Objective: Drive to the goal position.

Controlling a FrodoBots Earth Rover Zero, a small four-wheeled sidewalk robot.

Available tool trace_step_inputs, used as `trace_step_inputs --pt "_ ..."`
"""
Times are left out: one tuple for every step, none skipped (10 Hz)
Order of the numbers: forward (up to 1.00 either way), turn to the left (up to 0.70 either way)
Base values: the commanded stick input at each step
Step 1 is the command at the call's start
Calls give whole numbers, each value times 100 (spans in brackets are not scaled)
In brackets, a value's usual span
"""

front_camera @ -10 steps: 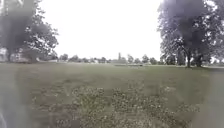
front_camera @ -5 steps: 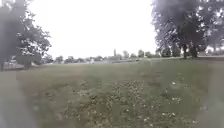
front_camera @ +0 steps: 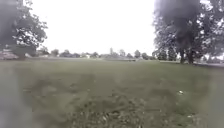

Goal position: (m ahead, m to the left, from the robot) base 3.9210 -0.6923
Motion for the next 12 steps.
trace_step_inputs --pt "100 0" --pt "100 0" --pt "100 0" --pt "100 0" --pt "100 0" --pt "100 0" --pt "100 0" --pt "100 0" --pt "100 0" --pt "100 0" --pt "100 0" --pt "100 0"
